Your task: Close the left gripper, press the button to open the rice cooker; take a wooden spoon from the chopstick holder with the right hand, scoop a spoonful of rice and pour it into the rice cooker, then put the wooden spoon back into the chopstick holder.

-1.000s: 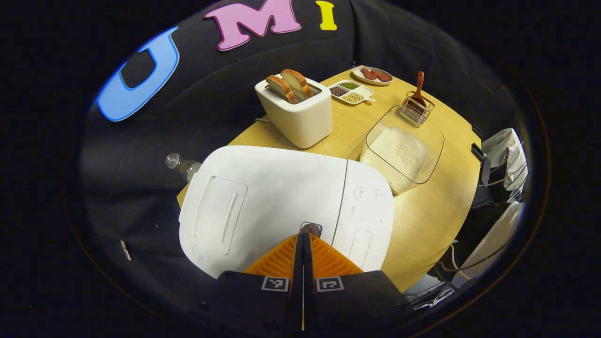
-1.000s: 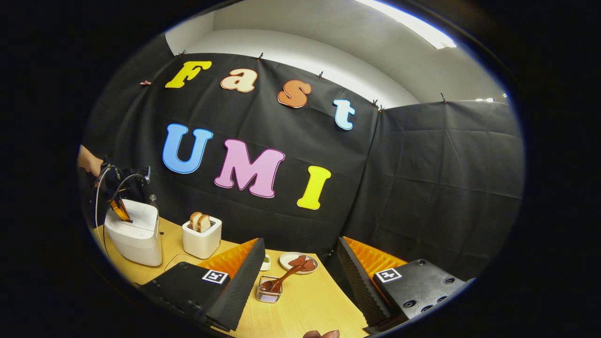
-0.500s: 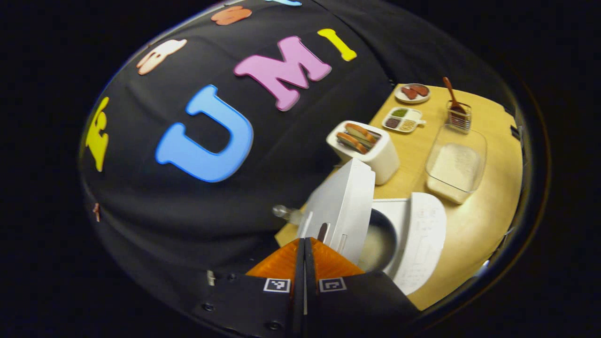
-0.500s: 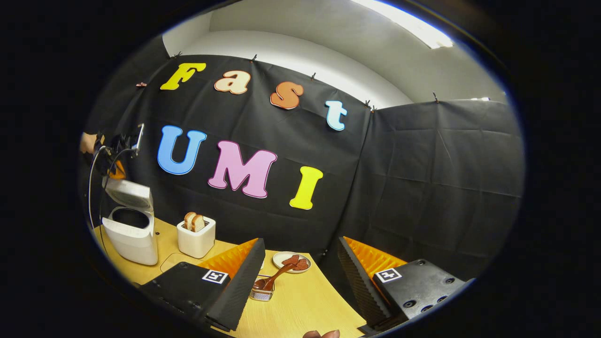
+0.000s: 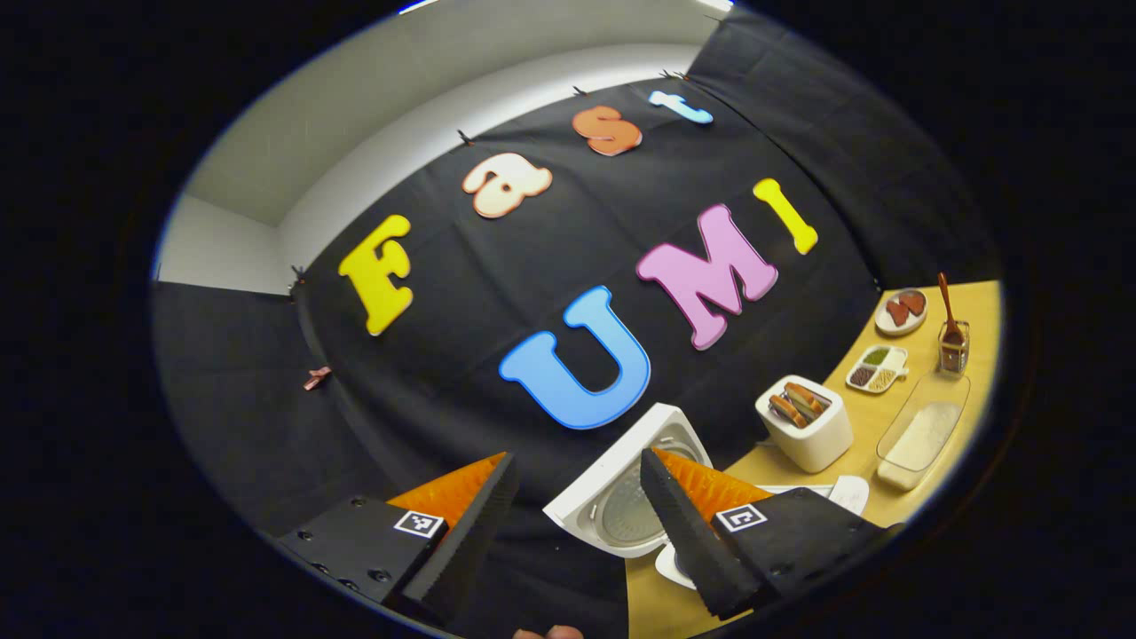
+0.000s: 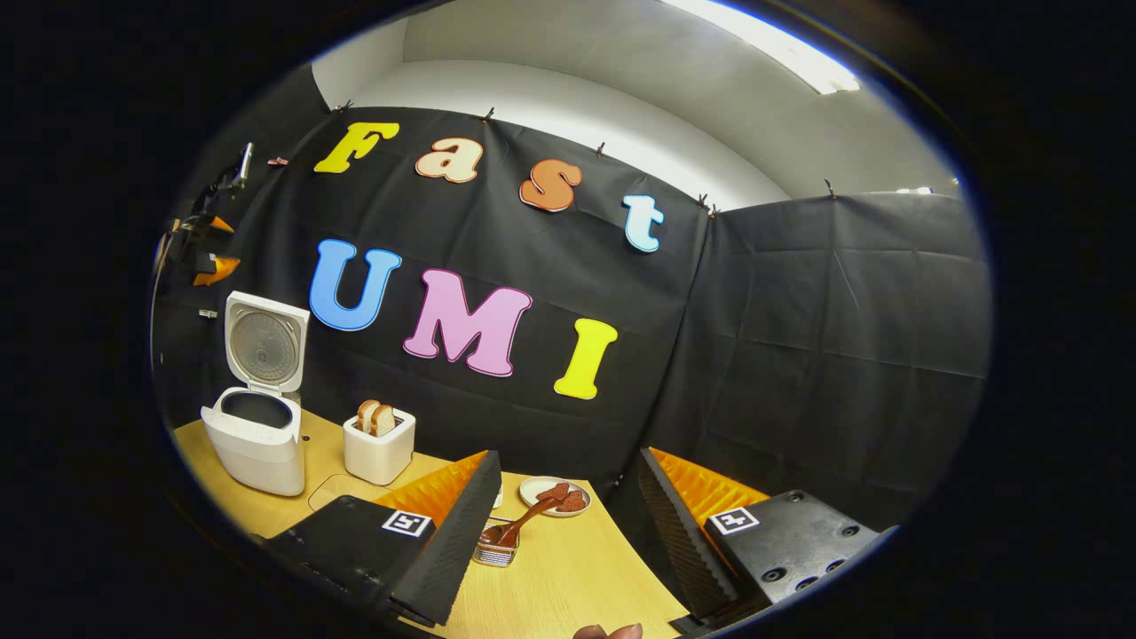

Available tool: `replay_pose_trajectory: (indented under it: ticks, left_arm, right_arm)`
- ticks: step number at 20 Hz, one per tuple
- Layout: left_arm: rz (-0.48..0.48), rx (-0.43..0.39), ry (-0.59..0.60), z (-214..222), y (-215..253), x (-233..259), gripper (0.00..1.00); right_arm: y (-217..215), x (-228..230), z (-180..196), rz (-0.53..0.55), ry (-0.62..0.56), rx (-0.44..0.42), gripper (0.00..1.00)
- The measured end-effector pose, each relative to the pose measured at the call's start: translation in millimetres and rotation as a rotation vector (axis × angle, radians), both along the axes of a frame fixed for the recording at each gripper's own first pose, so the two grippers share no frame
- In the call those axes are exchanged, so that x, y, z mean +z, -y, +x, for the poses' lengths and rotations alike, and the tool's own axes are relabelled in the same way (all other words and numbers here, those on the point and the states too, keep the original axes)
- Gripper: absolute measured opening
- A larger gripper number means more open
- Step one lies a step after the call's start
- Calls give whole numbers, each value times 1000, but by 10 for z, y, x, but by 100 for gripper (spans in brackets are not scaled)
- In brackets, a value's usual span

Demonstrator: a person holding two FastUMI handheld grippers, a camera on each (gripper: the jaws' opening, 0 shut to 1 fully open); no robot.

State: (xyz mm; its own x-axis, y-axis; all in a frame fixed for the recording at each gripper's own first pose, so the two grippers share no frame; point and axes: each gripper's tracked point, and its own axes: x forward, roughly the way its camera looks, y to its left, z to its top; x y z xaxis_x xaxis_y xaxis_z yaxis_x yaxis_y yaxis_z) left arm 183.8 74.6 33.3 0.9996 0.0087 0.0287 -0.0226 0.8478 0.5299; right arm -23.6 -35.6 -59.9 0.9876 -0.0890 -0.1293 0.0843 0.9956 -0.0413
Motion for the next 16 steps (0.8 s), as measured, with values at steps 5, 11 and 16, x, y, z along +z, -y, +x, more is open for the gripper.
replay_pose_trajectory:
  ticks: [5,11,16]
  left_arm:
    - [-184,9,88,-750,156,65,100]
    - [-421,14,35,-1207,409,-206,95]
    - [-563,-1,37,-1456,617,-346,95]
  right_arm:
    - [17,-131,104,33,-19,29,97]
    - [213,-262,267,53,-17,23,97]
    - [310,-479,404,66,-37,41,97]
